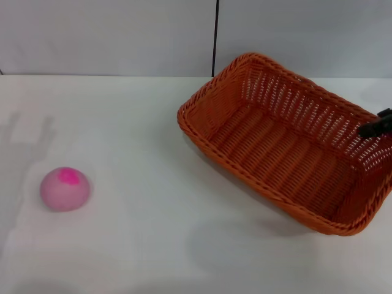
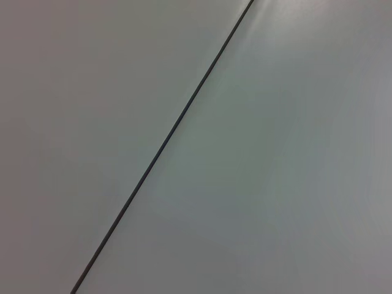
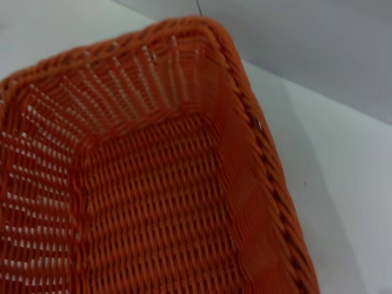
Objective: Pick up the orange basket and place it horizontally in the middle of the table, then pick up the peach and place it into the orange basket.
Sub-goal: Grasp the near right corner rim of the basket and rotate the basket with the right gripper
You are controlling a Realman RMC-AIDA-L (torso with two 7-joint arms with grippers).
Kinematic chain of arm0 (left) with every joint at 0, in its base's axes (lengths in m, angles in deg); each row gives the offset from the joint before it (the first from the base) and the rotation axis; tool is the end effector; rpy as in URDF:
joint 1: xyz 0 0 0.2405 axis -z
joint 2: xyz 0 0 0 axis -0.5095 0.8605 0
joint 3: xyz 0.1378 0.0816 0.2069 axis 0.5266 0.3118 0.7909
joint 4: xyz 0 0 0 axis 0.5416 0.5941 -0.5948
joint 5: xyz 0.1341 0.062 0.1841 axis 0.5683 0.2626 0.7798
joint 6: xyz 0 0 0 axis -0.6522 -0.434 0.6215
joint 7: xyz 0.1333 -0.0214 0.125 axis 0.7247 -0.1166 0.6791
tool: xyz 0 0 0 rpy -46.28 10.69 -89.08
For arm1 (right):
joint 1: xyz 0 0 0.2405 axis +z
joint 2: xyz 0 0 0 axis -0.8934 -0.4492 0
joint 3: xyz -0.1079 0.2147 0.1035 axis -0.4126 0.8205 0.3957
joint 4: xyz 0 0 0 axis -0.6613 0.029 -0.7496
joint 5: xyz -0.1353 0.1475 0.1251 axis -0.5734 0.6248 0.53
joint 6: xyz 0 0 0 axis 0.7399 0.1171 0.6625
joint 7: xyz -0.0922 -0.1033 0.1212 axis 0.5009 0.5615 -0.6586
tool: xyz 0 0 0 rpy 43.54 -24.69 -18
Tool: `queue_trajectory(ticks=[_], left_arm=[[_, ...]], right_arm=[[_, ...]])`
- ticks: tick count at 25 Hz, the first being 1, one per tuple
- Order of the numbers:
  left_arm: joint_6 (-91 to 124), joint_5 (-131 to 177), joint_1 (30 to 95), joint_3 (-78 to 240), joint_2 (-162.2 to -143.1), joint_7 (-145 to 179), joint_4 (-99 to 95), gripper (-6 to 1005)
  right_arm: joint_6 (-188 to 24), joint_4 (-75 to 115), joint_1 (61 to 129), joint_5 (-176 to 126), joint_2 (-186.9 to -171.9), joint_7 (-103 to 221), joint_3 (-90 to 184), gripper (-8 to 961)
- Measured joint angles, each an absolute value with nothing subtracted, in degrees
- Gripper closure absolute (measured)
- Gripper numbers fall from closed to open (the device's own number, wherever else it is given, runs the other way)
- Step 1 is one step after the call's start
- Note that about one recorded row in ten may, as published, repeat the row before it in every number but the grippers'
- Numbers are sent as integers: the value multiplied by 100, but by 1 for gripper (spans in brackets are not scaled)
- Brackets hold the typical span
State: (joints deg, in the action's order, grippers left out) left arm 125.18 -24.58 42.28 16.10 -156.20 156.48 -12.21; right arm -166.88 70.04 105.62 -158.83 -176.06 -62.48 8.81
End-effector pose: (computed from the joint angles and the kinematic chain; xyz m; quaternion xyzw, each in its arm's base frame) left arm -0.3396 0.2784 0.0358 -0.5587 -0.2484 -0.5878 0.5297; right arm 0.2729 0.4257 0.0600 -0.9010 0.3941 -0.0873 0.1593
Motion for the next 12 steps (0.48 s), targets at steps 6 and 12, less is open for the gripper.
queue_trajectory(ticks=[6, 12], left_arm=[[12519, -2458, 4223, 1610, -15620, 15646, -1236, 164], [12519, -2459, 4223, 1610, -15620, 15646, -1237, 165]], right_arm=[[-16494, 6783, 10534, -15882, -17632, -6121, 848, 236], [-16507, 6797, 10515, -15888, -17671, -6011, 844, 324]])
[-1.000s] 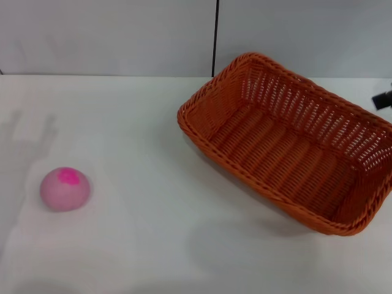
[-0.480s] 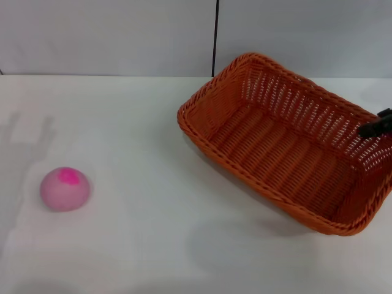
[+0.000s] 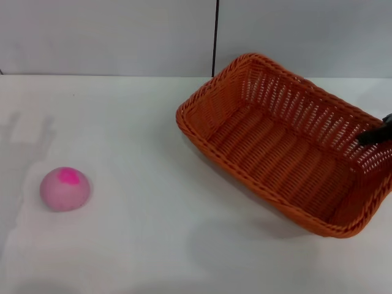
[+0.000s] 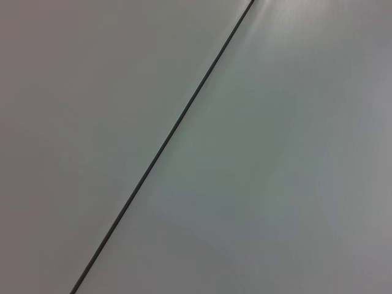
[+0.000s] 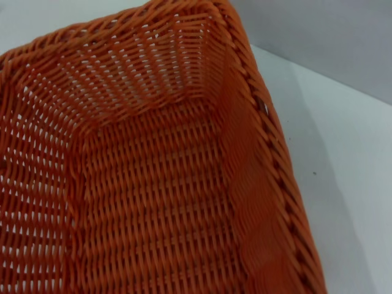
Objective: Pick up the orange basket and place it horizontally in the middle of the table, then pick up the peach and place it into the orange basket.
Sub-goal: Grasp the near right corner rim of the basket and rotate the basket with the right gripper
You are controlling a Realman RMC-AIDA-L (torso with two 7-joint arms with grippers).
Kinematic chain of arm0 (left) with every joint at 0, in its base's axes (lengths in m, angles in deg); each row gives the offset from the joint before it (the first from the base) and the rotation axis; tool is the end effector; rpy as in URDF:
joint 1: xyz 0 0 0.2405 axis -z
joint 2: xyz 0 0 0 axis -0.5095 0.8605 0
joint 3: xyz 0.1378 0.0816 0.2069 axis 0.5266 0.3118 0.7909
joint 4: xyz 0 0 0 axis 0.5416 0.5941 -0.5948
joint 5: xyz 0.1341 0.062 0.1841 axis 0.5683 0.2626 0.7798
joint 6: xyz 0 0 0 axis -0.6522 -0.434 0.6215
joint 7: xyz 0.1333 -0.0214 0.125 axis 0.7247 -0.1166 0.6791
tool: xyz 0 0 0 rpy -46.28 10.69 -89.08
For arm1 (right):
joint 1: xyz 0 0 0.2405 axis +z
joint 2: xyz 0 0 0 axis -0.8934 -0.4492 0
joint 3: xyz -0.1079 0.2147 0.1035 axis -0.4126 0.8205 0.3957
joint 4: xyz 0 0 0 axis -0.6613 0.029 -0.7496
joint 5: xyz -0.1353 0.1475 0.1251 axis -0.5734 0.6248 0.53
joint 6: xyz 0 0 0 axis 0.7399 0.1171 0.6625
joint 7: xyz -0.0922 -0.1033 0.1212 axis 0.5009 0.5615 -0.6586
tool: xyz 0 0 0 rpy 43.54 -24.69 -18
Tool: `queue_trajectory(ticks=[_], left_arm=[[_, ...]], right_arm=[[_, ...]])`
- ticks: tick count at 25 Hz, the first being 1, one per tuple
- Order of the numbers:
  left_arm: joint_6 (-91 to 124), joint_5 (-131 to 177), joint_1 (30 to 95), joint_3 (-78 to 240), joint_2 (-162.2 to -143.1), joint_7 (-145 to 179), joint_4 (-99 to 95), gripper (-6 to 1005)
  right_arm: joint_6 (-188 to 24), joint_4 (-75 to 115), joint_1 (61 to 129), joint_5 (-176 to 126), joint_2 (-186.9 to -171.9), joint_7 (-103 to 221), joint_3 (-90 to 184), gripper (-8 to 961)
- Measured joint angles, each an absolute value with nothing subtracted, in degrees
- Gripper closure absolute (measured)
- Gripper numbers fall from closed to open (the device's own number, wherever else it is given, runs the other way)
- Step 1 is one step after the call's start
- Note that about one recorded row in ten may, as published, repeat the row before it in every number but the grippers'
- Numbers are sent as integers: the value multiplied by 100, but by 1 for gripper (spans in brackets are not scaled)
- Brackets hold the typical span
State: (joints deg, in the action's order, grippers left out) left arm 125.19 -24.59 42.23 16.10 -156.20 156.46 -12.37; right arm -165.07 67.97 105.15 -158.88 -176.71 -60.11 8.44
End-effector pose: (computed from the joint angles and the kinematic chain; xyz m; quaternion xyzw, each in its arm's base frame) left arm -0.3392 0.2784 0.0358 -0.5581 -0.2482 -0.5889 0.5293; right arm 0.2810 0.4226 0.0481 -0.9052 0.3865 -0.0898 0.1521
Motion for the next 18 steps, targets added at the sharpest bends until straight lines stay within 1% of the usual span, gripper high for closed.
queue_trajectory(ticks=[2, 7, 14, 18], left_arm=[[12519, -2459, 4223, 1610, -15621, 15646, -1237, 165], [12518, -2468, 4223, 1610, -15621, 15625, -1220, 165], [12519, -2488, 4219, 1610, -15620, 15588, -1220, 165], [12519, -2494, 4212, 1609, -15621, 15585, -1229, 165]], right_arm=[[-16524, 6783, 10520, -15888, -17672, -5993, 842, 483], [-16542, 6775, 10523, -15888, -17673, -5987, 838, 728], [-16566, 6903, 10491, -15715, -17672, -5981, 1023, 775], [-16677, 7414, 10231, -14795, -17625, -5916, 1255, 795]])
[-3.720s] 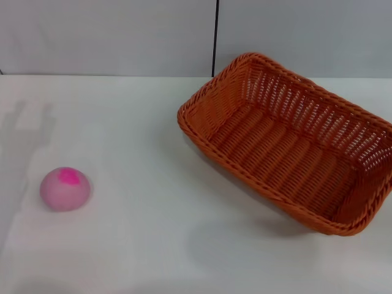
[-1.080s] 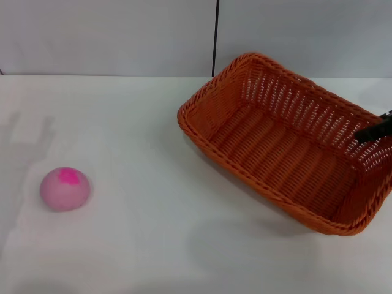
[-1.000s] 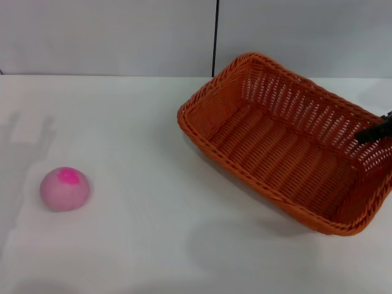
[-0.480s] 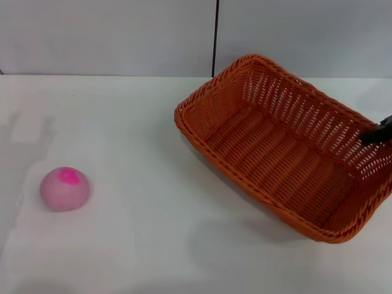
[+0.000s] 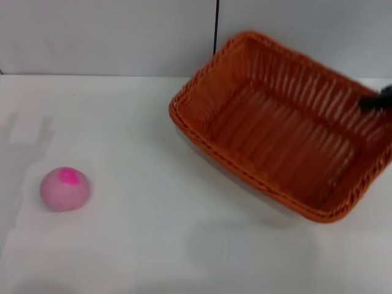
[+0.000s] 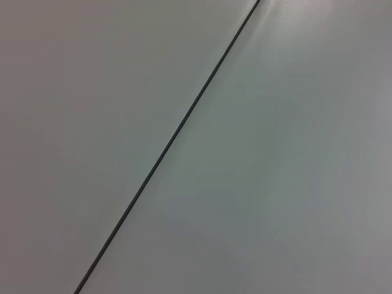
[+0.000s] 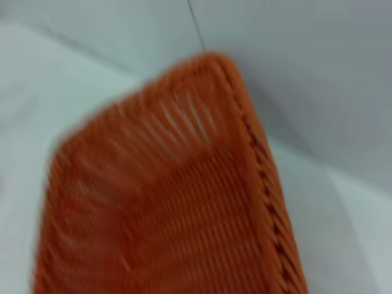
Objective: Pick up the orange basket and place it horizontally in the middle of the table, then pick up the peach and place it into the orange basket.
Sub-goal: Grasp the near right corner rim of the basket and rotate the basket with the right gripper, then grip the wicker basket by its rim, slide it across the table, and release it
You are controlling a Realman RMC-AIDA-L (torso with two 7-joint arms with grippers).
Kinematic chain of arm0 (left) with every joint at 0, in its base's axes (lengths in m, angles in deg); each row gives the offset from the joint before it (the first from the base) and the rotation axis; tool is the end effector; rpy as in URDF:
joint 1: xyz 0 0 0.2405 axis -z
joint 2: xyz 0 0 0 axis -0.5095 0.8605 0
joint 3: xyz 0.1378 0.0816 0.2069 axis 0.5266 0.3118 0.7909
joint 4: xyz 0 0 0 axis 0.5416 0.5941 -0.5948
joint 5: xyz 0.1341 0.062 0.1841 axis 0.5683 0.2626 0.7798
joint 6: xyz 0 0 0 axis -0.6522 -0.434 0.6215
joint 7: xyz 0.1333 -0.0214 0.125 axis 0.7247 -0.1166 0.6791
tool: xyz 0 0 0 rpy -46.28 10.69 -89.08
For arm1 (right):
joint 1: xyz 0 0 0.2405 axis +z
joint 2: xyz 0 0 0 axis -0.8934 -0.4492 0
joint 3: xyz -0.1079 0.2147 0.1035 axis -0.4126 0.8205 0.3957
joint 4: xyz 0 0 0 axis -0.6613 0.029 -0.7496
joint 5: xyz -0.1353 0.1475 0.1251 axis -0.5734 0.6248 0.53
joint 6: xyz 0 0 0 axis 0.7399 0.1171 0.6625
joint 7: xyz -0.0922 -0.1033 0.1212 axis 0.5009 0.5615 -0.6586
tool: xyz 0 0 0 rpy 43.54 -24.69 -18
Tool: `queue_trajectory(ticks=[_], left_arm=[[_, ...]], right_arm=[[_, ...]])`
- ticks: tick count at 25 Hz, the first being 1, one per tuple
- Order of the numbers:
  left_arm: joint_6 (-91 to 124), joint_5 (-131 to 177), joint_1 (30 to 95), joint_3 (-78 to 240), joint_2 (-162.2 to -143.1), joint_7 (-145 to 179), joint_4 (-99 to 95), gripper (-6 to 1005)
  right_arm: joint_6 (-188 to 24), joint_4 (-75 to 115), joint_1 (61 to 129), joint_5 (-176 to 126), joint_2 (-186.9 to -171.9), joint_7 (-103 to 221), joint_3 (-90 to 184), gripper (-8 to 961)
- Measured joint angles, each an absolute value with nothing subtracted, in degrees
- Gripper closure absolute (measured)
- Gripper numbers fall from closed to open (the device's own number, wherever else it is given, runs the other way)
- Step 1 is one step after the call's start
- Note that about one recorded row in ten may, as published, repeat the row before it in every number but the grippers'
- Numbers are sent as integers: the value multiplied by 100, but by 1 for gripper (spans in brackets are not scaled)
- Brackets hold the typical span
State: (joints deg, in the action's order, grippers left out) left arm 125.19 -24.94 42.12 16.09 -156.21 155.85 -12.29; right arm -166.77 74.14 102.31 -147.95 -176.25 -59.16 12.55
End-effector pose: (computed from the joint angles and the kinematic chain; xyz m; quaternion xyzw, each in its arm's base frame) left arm -0.3407 0.2776 0.0367 -0.5544 -0.2519 -0.5909 0.5292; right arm 0.2560 0.4286 0.0781 -0.9118 0.3683 0.0200 0.1807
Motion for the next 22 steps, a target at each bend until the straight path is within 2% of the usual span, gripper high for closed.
queue_trajectory(ticks=[3, 9, 12, 22], left_arm=[[12519, -2501, 4205, 1593, -15621, 15585, -1227, 165], [12519, -2504, 4196, 1568, -15621, 15584, -1248, 166], [12519, -2504, 4196, 1566, -15621, 15584, -1257, 166], [12517, -2502, 4237, 1567, -15624, 15584, -1255, 166]], right_arm=[[-16718, 7643, 10087, -14271, -17599, -5819, 1353, 797], [-17100, 7743, 9971, -13280, -17358, -5477, 1445, 795], [-17241, 7750, 10011, -13240, -17329, -5326, 1474, 795], [-18327, 7324, 10659, -13314, -17181, -3996, 1352, 796]])
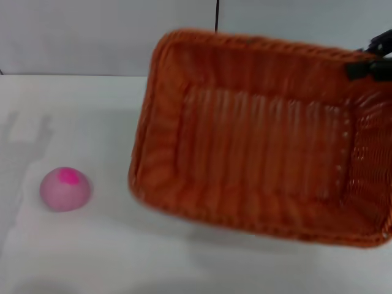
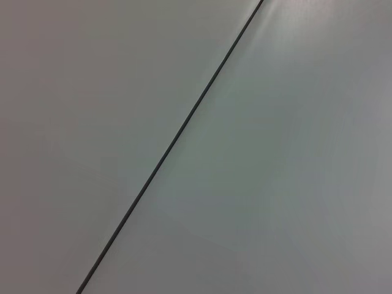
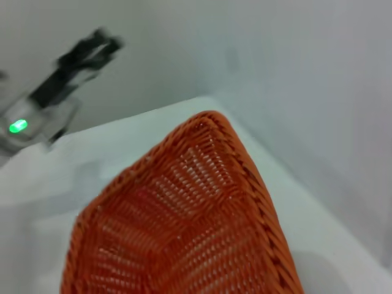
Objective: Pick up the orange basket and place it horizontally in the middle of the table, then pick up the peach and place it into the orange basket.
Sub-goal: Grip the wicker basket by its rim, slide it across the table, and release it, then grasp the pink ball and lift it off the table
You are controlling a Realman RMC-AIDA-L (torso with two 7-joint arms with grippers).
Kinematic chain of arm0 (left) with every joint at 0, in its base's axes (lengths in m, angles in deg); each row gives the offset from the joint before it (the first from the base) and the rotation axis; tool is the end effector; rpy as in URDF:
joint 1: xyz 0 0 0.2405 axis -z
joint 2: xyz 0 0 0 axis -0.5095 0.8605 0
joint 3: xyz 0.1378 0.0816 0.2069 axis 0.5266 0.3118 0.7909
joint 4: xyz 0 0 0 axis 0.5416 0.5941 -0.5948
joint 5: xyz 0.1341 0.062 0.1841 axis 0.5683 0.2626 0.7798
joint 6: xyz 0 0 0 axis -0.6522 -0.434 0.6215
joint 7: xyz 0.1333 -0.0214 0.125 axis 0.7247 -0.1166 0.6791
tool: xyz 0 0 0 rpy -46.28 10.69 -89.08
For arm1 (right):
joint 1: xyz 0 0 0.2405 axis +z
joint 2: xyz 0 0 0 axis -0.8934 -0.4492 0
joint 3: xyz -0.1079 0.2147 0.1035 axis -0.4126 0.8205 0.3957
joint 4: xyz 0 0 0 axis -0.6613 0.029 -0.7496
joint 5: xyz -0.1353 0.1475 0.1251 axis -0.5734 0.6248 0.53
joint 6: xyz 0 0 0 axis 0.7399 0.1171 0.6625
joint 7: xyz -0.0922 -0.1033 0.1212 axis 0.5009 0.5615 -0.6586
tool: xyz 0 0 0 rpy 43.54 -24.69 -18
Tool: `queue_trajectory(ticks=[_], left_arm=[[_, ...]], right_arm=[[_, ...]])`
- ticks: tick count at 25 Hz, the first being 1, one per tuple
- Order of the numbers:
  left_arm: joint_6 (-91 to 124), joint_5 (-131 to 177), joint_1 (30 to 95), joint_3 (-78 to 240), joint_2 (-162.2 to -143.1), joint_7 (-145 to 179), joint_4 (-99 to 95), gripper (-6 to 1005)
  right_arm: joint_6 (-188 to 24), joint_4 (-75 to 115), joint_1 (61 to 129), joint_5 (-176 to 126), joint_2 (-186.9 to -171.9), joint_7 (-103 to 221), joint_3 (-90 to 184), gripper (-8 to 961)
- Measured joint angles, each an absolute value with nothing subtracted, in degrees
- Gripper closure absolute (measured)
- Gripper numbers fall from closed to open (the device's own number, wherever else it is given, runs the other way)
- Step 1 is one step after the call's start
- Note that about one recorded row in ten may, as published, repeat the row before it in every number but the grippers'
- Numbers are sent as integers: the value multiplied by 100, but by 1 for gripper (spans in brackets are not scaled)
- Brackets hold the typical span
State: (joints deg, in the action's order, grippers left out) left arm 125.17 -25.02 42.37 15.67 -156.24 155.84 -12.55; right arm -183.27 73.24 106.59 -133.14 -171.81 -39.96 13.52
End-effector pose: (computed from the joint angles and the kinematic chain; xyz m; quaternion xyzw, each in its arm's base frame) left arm -0.3392 0.2797 0.0380 -0.5511 -0.2498 -0.5942 0.5299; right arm 0.1823 0.4082 0.1029 -0.9842 0.1339 0.0956 0.0649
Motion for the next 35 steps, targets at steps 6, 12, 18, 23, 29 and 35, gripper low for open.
queue_trajectory(ticks=[6, 12, 18, 23, 29, 35], left_arm=[[12518, -2502, 4239, 1604, -15629, 15584, -1258, 166], [12519, -2470, 4229, 1610, -15638, 15580, -1272, 167], [12519, -2459, 4200, 1624, -15638, 15566, -1325, 167], [12517, -2445, 4189, 1628, -15638, 15564, -1326, 166], [12486, -2431, 4195, 1698, -15638, 15560, -1324, 166], [12497, -2416, 4225, 1961, -15601, 15558, -1235, 167]], right_arm=[[-18188, 6700, 11019, -13597, -17180, -3600, 1010, 796], [-17527, 5605, 11455, -13888, -17276, -3123, 758, 797], [-17182, 5361, 11539, -13897, -17343, -3021, 644, 779], [-16896, 5290, 11581, -13927, -17365, -3024, 627, 699], [-16542, 5273, 11569, -13884, -17383, -2950, 707, 576], [-15977, 5299, 11113, -12980, -17433, -2353, 1327, 501]])
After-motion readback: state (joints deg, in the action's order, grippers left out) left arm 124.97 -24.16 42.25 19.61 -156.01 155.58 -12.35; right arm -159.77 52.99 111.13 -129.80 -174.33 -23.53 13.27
